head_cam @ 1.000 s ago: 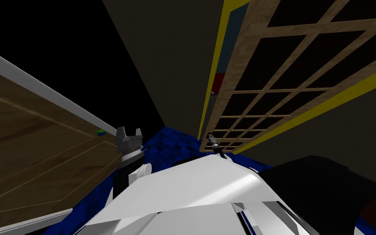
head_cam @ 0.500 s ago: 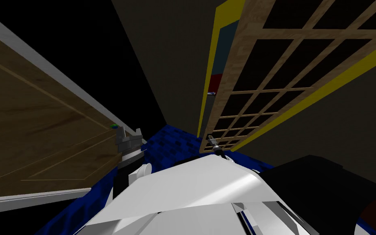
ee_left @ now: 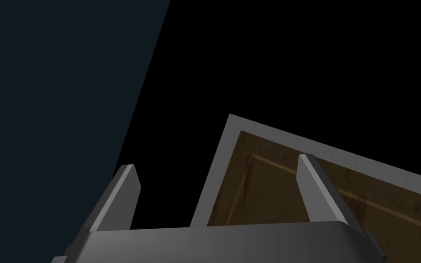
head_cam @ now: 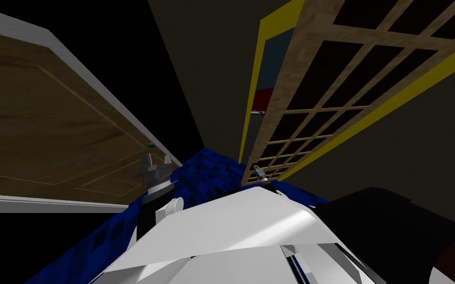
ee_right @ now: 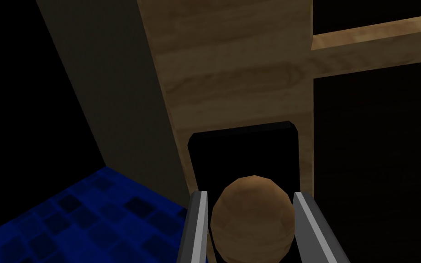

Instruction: Pull the door open

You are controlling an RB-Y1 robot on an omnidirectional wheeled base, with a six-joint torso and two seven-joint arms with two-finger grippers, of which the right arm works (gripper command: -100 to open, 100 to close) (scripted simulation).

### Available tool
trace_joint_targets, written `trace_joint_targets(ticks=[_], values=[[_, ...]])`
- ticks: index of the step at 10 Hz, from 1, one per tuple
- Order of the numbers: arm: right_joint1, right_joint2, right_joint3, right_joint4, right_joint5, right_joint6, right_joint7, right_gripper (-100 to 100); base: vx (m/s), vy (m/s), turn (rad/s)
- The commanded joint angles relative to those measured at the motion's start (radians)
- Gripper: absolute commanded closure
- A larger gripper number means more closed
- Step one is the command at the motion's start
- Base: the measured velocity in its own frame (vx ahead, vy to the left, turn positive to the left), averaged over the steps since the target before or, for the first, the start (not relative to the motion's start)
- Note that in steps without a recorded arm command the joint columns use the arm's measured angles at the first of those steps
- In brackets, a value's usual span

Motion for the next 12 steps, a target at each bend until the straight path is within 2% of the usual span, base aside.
trace_joint_targets(ticks=[1, 2, 3, 4, 12], values=[[0.029, -0.013, 0.017, -0.025, 0.011, -0.010, -0.016, 100, -0.206, -0.063, 0.086], [0.038, -0.023, 0.027, -0.024, 0.017, -0.026, -0.030, 100, -0.203, -0.092, 0.112], [0.028, -0.018, 0.022, -0.014, 0.013, -0.017, -0.023, 100, -0.094, -0.035, 0.036], [0.034, -0.024, 0.032, -0.005, 0.021, -0.037, -0.036, 100, -0.133, -0.026, 0.125], [0.060, -0.068, 0.070, 0.041, 0.049, -0.138, -0.094, 100, -0.215, -0.058, 0.139]])
